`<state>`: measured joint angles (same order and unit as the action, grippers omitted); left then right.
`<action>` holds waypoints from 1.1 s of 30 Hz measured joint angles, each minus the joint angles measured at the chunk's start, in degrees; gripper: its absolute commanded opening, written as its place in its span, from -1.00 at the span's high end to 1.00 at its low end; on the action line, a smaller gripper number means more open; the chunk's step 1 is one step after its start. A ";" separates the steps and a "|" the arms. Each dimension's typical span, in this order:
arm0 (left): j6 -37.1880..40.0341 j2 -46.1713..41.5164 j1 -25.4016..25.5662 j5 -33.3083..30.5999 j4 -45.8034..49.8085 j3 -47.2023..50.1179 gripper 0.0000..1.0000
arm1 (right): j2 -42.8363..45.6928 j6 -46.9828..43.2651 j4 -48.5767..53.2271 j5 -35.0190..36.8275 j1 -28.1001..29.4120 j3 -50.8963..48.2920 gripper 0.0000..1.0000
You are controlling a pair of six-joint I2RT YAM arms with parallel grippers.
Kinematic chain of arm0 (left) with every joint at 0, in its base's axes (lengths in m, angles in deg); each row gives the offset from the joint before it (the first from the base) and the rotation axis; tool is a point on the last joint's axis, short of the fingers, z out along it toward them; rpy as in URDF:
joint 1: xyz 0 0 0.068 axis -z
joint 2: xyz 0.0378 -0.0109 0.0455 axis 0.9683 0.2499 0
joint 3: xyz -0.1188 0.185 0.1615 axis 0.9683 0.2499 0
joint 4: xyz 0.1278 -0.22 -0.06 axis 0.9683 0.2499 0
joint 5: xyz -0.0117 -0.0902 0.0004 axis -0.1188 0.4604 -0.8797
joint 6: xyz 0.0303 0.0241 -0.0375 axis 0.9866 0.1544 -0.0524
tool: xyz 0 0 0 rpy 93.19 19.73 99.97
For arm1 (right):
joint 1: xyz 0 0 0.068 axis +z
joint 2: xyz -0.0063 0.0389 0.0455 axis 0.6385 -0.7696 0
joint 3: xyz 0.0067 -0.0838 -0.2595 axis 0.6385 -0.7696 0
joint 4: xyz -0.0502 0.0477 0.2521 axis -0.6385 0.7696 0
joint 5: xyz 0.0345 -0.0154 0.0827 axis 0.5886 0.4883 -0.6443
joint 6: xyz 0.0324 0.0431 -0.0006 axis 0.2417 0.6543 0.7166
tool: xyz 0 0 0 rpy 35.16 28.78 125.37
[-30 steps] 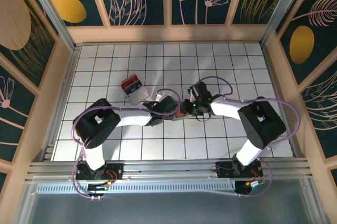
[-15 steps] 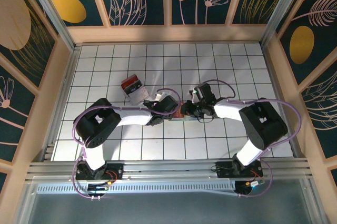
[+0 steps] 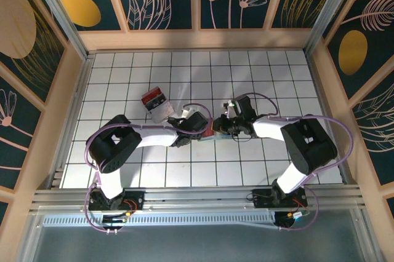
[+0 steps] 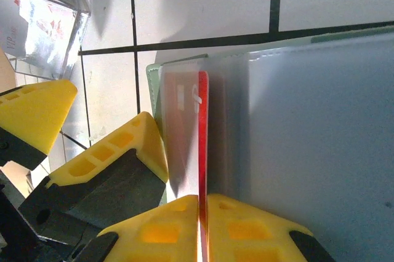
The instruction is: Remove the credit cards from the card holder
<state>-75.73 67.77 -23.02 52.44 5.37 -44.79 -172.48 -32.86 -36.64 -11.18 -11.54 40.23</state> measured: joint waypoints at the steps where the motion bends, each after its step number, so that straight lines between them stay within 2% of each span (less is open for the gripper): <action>1: 0.00 0.00 0.00 0.00 0.00 -0.02 -0.98 | 0.00 0.07 -0.22 -0.07 -0.09 -0.11 0.80; 33: 0.02 0.57 0.00 -0.83 1.07 -1.22 -0.98 | 1.95 0.33 -1.49 -1.57 -3.98 -2.32 0.90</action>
<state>-75.71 68.34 -23.02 51.61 6.44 -46.01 -170.53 -32.53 -38.13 -12.75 -15.52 37.91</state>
